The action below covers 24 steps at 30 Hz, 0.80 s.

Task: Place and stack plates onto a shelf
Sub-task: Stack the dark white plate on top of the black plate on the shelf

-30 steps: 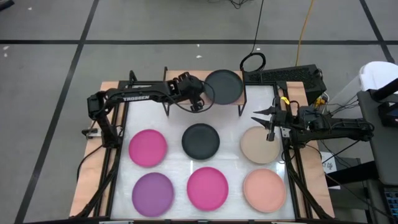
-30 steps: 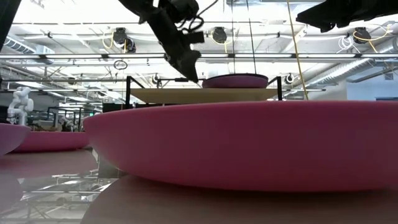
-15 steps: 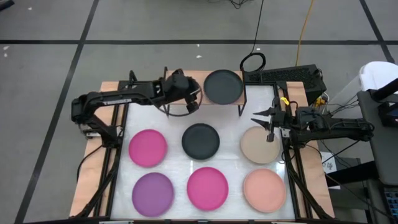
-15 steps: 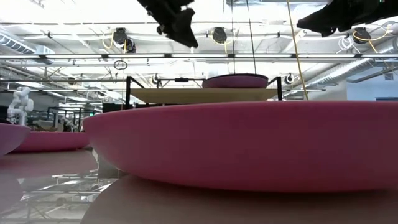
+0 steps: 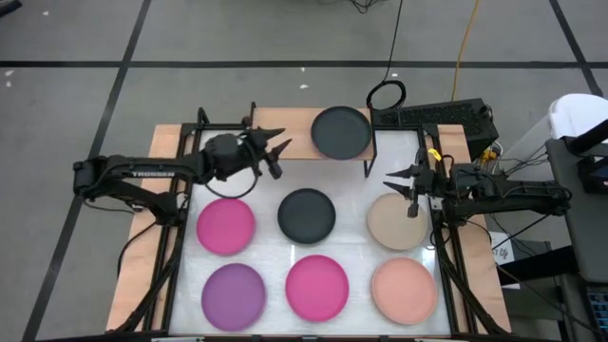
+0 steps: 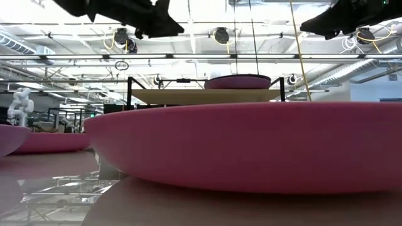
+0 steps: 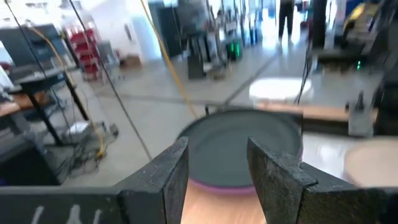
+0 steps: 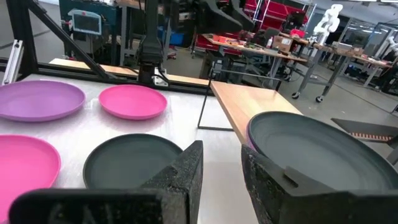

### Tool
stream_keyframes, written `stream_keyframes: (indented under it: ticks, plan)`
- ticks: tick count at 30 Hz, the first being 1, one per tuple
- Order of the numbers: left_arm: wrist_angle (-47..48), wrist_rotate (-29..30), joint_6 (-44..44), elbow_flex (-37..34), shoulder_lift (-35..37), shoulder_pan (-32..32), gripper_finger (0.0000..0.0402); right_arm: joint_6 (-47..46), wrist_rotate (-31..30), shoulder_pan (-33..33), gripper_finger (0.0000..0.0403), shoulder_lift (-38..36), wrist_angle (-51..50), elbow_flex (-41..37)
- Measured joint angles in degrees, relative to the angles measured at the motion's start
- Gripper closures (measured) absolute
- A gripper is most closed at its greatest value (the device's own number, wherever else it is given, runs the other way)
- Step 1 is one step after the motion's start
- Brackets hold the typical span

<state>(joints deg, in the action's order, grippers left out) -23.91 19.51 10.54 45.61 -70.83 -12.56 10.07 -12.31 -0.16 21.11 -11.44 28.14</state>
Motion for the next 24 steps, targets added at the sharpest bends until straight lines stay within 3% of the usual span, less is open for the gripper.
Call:
stream_keyframes:
  ticks: [7, 24]
  plan:
    - [-10.59, -0.01, 3.07, -4.28, 0.5, 0.84, 0.0234, 0.11, -3.07, -0.15, 0.031, 0.66, 0.02, 0.0]
    - [-12.46, -0.02, 9.36, -4.07, 0.46, 0.59, 0.0234, -5.02, -7.34, -0.17, 0.031, 3.67, -0.01, 0.0]
